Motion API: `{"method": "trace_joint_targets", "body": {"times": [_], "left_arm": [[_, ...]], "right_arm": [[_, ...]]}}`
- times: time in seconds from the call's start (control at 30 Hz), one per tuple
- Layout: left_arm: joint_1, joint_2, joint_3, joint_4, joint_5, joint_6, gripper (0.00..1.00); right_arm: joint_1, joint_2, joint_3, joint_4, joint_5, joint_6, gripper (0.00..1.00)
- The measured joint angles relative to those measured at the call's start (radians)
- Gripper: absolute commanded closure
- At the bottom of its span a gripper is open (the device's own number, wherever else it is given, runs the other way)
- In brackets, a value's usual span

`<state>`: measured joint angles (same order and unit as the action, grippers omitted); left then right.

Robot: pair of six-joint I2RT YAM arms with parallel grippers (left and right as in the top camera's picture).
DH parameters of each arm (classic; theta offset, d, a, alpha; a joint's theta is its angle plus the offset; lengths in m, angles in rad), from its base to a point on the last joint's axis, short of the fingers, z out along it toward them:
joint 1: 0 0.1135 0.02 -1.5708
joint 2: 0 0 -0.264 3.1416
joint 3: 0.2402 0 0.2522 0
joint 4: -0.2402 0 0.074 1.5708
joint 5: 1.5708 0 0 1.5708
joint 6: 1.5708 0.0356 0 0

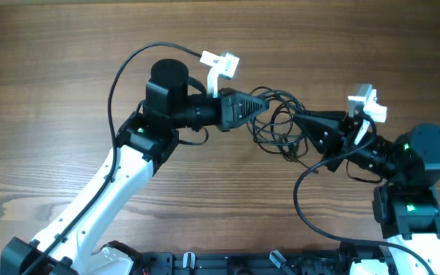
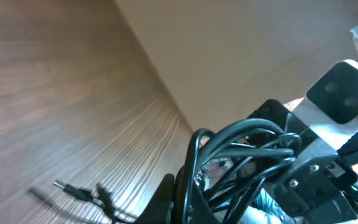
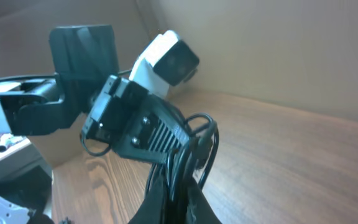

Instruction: Untangle cables

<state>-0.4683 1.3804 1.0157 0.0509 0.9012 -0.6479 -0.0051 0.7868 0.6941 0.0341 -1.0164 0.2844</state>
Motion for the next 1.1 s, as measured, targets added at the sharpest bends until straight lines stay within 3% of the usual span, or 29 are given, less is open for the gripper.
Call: {"method": "trace_joint_targets", "body": {"times": [0.1,0.2,0.33,0.37,0.4,0.5,0.63,0.73,0.83,1.1], "left_arm": [[0.000,-0.011,0.007,-0.063,-0.015,0.006,0.96],[0.001,-0.011,0.010,-0.087,0.013,0.098,0.96],[0.012,-0.011,0.014,-0.168,0.084,0.297,0.96],[0.027,-0.006,0.005,-0.202,0.084,0.345,0.96],[0.039,0.009,-0.003,-0.209,0.080,0.379,0.96],[0.045,0.018,-0.011,-0.174,0.071,0.415,0.96],[0.045,0.018,-0.012,-0.068,0.069,0.436,0.96],[0.045,0.018,-0.014,0.018,0.077,0.438,0.96],[0.045,0.016,-0.014,0.079,0.086,0.438,0.96],[0.041,0.014,-0.014,0.101,0.119,0.372,0.96]], "right_arm": [[0.003,0.002,-0.005,0.074,0.009,0.019,0.96],[0.006,0.002,-0.005,0.082,0.072,0.056,0.95],[0.010,0.001,-0.005,0.131,0.132,0.081,0.74],[-0.002,-0.012,0.003,0.156,0.172,0.086,0.61],[-0.003,-0.020,0.004,0.158,0.188,0.085,0.55],[-0.003,-0.023,0.005,0.126,0.212,0.082,0.45],[-0.003,-0.023,0.011,-0.003,0.218,0.061,0.41],[-0.003,-0.023,0.013,-0.140,0.221,-0.052,0.40],[-0.003,-0.022,0.013,-0.171,0.164,-0.211,0.41],[-0.003,-0.022,0.015,-0.326,-0.087,-0.938,0.38]]}}
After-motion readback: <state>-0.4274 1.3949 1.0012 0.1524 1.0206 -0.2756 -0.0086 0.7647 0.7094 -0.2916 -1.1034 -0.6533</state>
